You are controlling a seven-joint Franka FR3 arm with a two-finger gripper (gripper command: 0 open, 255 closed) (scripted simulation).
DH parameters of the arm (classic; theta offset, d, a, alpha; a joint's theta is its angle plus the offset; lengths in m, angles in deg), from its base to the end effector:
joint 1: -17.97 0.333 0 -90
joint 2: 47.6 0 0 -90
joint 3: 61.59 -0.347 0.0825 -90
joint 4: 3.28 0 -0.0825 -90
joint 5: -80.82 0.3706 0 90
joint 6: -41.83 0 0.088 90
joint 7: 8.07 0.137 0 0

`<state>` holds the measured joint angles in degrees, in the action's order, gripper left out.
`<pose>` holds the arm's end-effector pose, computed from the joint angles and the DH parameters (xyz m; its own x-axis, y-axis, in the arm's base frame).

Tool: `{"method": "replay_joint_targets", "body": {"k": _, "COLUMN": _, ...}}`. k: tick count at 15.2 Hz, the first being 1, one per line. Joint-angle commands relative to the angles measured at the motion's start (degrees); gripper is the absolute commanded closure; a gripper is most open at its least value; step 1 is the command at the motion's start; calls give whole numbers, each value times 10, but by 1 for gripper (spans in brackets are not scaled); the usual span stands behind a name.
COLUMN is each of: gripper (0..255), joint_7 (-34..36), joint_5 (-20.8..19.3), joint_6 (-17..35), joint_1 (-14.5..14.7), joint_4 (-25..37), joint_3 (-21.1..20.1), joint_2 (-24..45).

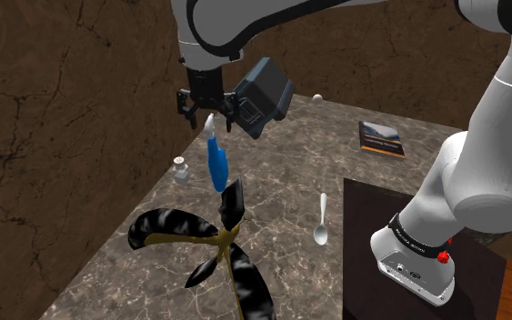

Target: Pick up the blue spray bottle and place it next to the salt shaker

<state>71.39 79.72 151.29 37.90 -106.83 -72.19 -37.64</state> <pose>0.5134 0.2945 0.4471 0.6602 -0.7507 -0.0263 -0.7483 -0.6603 0.0638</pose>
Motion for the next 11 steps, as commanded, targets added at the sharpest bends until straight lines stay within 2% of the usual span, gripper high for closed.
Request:
{"method": "replay_joint_targets", "body": {"k": 1, "gripper": 0, "joint_7": -1, "joint_5": 1, "joint_6": -30, "joint_1": 0, "joint_4": 27, "joint_3": 0, "joint_2": -3}}
{"method": "replay_joint_targets", "body": {"k": 3, "gripper": 0, "joint_7": -1, "joint_5": 1, "joint_6": -64, "joint_1": 0, "joint_4": 59, "joint_3": 0, "joint_2": -5}}
{"method": "replay_joint_targets", "body": {"k": 11, "gripper": 0, "joint_7": -1, "joint_5": 1, "joint_6": -64, "joint_1": 0, "joint_4": 59, "joint_3": 0, "joint_2": -5}}
